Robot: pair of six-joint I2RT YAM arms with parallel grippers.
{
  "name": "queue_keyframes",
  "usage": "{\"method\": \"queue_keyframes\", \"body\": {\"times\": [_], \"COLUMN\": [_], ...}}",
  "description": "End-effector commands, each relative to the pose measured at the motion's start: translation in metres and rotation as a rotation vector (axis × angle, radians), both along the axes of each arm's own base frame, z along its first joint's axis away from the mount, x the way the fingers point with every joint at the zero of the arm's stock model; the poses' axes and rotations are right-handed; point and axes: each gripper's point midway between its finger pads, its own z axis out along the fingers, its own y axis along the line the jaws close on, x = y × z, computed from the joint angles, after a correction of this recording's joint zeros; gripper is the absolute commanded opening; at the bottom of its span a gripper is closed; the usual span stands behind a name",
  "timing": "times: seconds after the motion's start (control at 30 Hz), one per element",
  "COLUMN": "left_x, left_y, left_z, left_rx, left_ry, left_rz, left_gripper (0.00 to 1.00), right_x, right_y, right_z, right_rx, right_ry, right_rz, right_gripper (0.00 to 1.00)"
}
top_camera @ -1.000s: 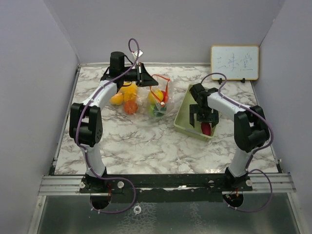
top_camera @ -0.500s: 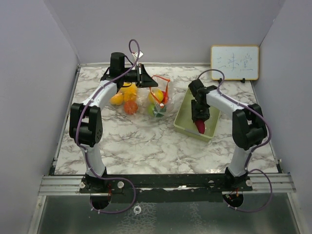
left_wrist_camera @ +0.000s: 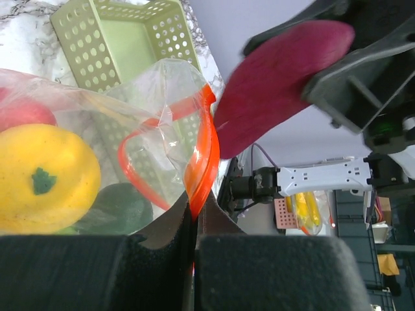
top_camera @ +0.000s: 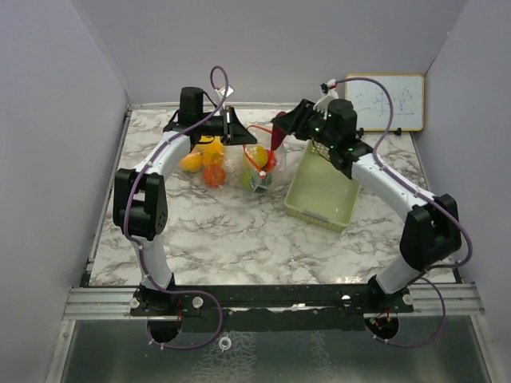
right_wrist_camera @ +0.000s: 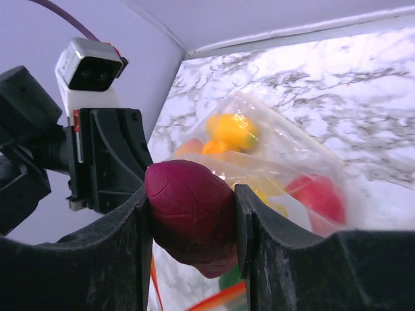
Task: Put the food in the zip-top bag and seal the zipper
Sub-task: Pick up the fake fruit from the bin, then place the fake fruit in the zipper food storage bag.
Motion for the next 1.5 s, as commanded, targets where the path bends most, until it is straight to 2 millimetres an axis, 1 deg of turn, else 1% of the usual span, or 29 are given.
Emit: {"method": "queue_keyframes", "body": {"times": [0.0,0.07,0.1,0.13,0.2,0.3,0.37,0.43,0.53,0.57,0.63,0.7,0.8,0.83,0.87,0.9,0.97,1.07,1.1,1.17,1.27,1.33,1.4,1.43,1.47], "left_x": [-0.002,-0.001,0.0,0.001,0.003,0.004,0.005,0.006,0.008,0.008,0.009,0.01,0.011,0.011,0.011,0.011,0.01,0.008,0.007,0.006,0.006,0.006,0.004,0.003,0.002], "left_y": [0.002,0.002,0.002,0.002,0.001,0.001,0.001,0.001,0.001,0.001,0.002,0.002,0.003,0.003,0.002,0.003,0.004,0.004,0.003,0.004,0.004,0.005,0.005,0.005,0.005], "left_z": [0.012,0.013,0.015,0.016,0.019,0.023,0.025,0.026,0.028,0.03,0.032,0.034,0.037,0.038,0.04,0.041,0.041,0.04,0.04,0.038,0.031,0.024,0.023,0.022,0.023], "left_rx": [-0.006,-0.008,-0.008,-0.009,-0.012,-0.015,-0.016,-0.018,-0.02,-0.021,-0.023,-0.025,-0.031,-0.034,-0.036,-0.037,-0.036,-0.039,-0.041,-0.042,-0.042,-0.031,-0.024,-0.021,-0.019], "left_ry": [-0.037,-0.043,-0.045,-0.049,-0.057,-0.068,-0.072,-0.077,-0.086,-0.091,-0.097,-0.101,-0.107,-0.109,-0.109,-0.111,-0.111,-0.112,-0.115,-0.118,-0.102,-0.09,-0.081,-0.08,-0.081], "left_rz": [-0.01,-0.009,-0.009,-0.007,-0.006,-0.005,-0.005,-0.005,-0.007,-0.005,-0.003,-0.002,0.002,0.002,0.001,0.002,0.003,-0.006,-0.011,-0.022,-0.037,-0.042,-0.05,-0.052,-0.052], "left_gripper": [0.0,0.0,0.0,0.0,0.0,0.0,0.0,0.0,0.0,0.0,0.0,0.0,0.0,0.0,0.0,0.0,0.0,0.0,0.0,0.0,0.0,0.0,0.0,0.0,0.0], "right_x": [0.011,0.006,-0.003,-0.008,-0.013,-0.026,-0.04,-0.057,-0.077,-0.081,-0.085,-0.085,-0.091,-0.092,-0.094,-0.093,-0.09,-0.079,-0.075,-0.07,-0.07,-0.077,-0.083,-0.083,-0.078], "right_y": [0.056,0.079,0.093,0.1,0.106,0.107,0.108,0.105,0.094,0.092,0.087,0.092,0.107,0.111,0.113,0.114,0.111,0.097,0.092,0.086,0.088,0.093,0.096,0.095,0.088], "right_z": [0.006,-0.002,-0.004,-0.007,-0.022,-0.045,-0.057,-0.069,-0.087,-0.089,-0.084,-0.077,-0.087,-0.089,-0.092,-0.09,-0.084,-0.067,-0.059,-0.039,-0.011,-0.004,-0.004,-0.006,-0.01], "right_rx": [0.139,0.081,0.071,0.069,0.068,0.044,0.003,-0.029,-0.055,-0.055,-0.053,-0.04,-0.043,-0.041,-0.049,-0.06,-0.093,-0.176,-0.204,-0.261,-0.361,-0.421,-0.473,-0.493,-0.51], "right_ry": [-0.084,-0.094,-0.103,-0.099,-0.043,0.066,0.125,0.183,0.275,0.286,0.279,0.264,0.298,0.307,0.321,0.319,0.301,0.199,0.15,0.015,-0.163,-0.245,-0.288,-0.287,-0.252], "right_rz": [0.022,0.011,0.017,0.017,0.016,0.024,0.054,0.09,0.1,0.098,0.093,0.12,0.207,0.235,0.249,0.253,0.245,0.198,0.178,0.193,0.287,0.387,0.468,0.477,0.431], "right_gripper": [0.02,0.02,0.02,0.02,0.02,0.02,0.02,0.02,0.03,0.03,0.03,0.04,0.06,0.09,0.16,0.26,0.5,0.98,1.0,1.0,1.0,1.0,1.0,1.0,1.0]}}
